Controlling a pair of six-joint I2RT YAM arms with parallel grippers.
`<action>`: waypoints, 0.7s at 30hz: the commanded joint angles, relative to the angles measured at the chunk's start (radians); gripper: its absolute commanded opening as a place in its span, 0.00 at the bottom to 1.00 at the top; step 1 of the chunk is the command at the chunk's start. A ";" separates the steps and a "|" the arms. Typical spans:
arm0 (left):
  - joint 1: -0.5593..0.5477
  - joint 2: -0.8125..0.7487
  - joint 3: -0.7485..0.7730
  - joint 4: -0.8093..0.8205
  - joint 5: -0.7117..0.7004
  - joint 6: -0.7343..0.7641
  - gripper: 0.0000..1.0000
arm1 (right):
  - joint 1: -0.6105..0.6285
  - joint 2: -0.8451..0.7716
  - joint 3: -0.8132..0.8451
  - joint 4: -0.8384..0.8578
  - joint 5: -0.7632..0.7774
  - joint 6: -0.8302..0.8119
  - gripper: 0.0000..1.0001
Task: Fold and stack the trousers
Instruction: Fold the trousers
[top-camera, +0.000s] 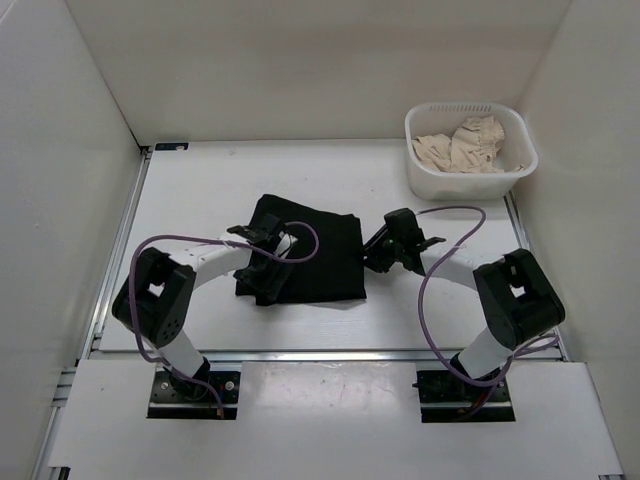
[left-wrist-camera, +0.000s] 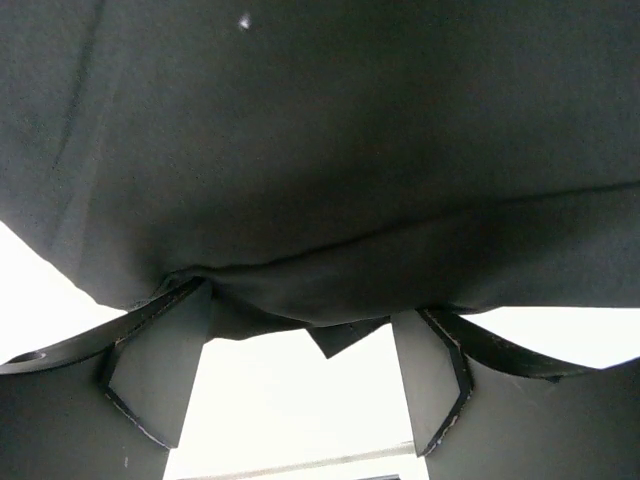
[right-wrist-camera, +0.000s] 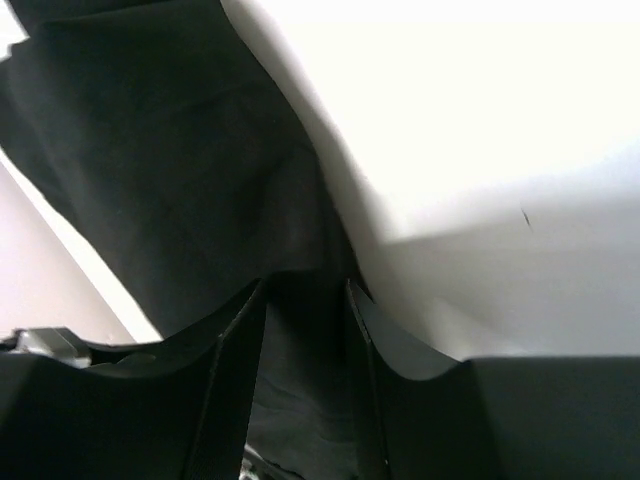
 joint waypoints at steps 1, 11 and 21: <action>0.011 0.001 0.010 0.093 -0.027 0.011 0.83 | -0.025 0.008 0.051 -0.012 0.045 -0.013 0.42; 0.011 -0.278 0.094 -0.133 0.061 0.011 1.00 | -0.065 -0.092 0.319 -0.559 0.137 -0.315 0.99; 0.537 -0.370 0.177 -0.030 -0.238 0.011 1.00 | -0.292 -0.173 0.555 -1.062 0.167 -0.688 0.99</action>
